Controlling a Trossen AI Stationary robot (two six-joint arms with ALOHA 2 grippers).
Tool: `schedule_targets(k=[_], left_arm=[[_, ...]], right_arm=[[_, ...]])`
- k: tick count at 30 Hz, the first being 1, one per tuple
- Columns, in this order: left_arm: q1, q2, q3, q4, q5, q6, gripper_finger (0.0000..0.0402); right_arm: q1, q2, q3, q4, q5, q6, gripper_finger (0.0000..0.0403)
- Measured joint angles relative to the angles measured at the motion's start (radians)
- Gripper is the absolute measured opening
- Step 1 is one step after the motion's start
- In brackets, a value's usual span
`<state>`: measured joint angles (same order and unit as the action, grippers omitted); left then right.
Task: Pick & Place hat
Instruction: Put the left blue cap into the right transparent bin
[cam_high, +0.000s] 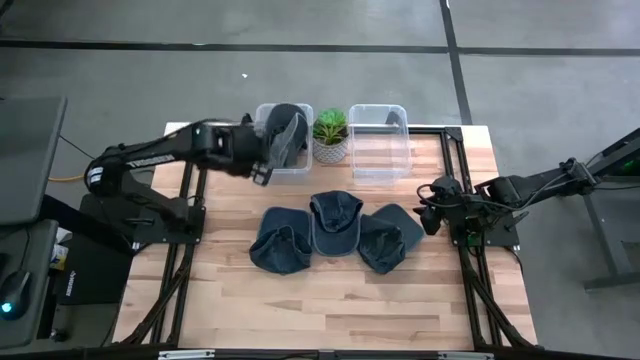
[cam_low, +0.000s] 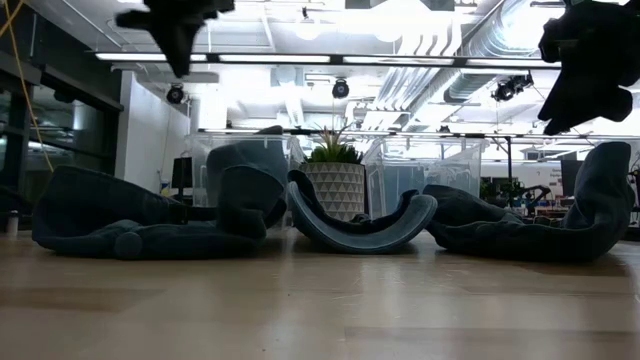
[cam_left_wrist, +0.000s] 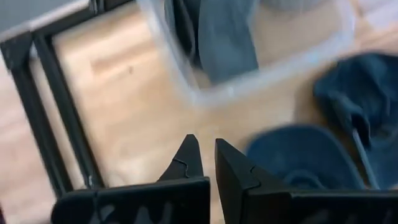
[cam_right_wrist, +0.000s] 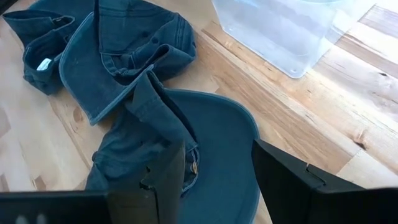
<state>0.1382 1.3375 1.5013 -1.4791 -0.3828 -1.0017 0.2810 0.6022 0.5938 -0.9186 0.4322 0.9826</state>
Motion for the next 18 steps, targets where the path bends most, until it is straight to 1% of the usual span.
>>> schedule_targets(k=[3,6,8,12,14,18], left_arm=[[-0.109,0.001,0.0,-0.05,0.0,-0.148,0.0],[-0.207,0.0,-0.022,-0.046,-0.002,-0.27,0.0],[-0.26,0.001,-0.059,-0.045,0.003,-0.36,0.0],[-0.337,0.001,-0.167,-0.035,0.059,-0.526,0.0],[-0.36,0.001,-0.221,-0.006,0.107,-0.572,0.0],[-0.362,0.001,-0.325,0.121,0.19,-0.577,0.0]], right_arm=[[0.0,0.0,0.0,-0.003,-0.008,-0.018,0.0181],[0.0,0.0,0.0,-0.008,-0.014,-0.034,0.0181],[0.0,0.0,0.0,-0.009,-0.023,-0.055,0.0181],[0.0,0.0,0.0,-0.02,-0.027,-0.075,0.0181],[0.0,0.0,0.0,-0.02,-0.027,-0.092,0.0181],[0.0,0.0,0.0,-0.029,-0.024,-0.098,0.0181]])
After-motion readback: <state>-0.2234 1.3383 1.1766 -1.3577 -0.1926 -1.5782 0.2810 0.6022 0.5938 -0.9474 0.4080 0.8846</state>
